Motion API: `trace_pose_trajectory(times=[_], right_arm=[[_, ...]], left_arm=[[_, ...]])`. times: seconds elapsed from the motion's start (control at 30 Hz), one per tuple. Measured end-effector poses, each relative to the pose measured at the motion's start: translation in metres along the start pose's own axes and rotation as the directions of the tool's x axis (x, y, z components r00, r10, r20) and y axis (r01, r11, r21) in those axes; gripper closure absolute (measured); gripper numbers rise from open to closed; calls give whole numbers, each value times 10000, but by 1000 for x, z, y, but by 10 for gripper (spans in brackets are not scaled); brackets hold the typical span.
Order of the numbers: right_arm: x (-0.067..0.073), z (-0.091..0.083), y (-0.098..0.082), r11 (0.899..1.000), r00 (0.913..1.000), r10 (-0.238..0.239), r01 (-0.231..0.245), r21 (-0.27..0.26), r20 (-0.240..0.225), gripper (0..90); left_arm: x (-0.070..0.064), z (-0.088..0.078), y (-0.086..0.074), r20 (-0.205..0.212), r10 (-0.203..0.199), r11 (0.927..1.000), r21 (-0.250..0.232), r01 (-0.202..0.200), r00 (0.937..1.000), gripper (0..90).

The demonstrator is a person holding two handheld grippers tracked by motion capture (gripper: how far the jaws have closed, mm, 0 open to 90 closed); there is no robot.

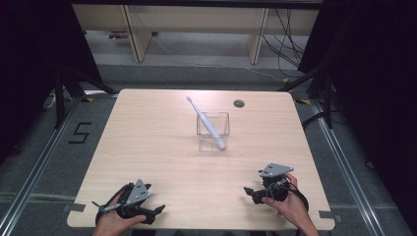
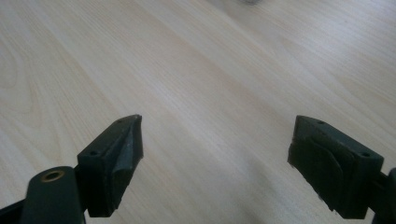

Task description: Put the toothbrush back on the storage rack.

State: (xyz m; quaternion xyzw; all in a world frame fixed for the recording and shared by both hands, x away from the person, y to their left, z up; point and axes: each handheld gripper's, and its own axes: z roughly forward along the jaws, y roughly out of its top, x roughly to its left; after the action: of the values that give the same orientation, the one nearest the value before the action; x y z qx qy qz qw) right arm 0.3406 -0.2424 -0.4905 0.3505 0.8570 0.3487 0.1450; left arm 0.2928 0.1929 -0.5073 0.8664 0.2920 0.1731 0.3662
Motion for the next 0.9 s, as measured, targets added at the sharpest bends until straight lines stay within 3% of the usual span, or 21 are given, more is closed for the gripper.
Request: trace_pose_trajectory(times=[0.1, 0.13, 0.17, 0.23, 0.27, 0.37, 0.4, 0.47, 0.5, 0.67, 0.9], right_arm=[[-1, -1, -1, 10000, 10000, 26, -26, 44, 93, 181], [2, -1, -2, 9996, 9996, 267, -268, 118, 80, 182], [0, -1, -2, 9999, 10000, 43, -44, 162, 57, 182], [1, -1, -3, 9998, 9998, 121, -123, 166, 131, 183], [-1, -1, -3, 9997, 9997, -181, 179, 150, 140, 183], [-1, 0, -4, 9996, 9996, -262, 261, 117, 109, 183], [0, 0, -4, 9997, 9999, -94, 93, 215, 51, 183], [0, 1, -4, 9993, 9995, -306, 307, 214, -19, 183], [2, 1, -4, 9996, 9999, -115, 114, 248, 52, 182], [2, 2, -3, 9986, 9987, -509, 509, 131, 9, 183], [2, 2, -3, 9991, 9992, -402, 402, 150, -36, 181]], left_arm=[[0, -1, 0, -51, 66, 10000, -13, -66, 10000, 153], [0, -1, 0, -54, 81, 10000, -6, -81, 10000, 153], [-1, -1, 0, -23, 25, 10000, -61, -25, 10000, 153], [0, 0, 1, -48, 138, 9999, 55, -137, 9999, 153], [0, -1, 1, -3, 114, 9999, 32, -114, 9999, 153], [0, -1, 1, -24, 175, 9998, 56, -175, 9998, 153], [0, -1, 1, -3, 110, 9999, 30, -110, 9999, 153], [0, 0, 1, 7, 81, 10000, -36, -81, 10000, 153], [0, -1, 1, 11, 97, 10000, 3, -97, 10000, 153], [-1, 0, 1, -14, 116, 9999, -50, -116, 9999, 153], [-1, -1, 1, -69, 145, 9999, -35, -145, 9999, 153]])
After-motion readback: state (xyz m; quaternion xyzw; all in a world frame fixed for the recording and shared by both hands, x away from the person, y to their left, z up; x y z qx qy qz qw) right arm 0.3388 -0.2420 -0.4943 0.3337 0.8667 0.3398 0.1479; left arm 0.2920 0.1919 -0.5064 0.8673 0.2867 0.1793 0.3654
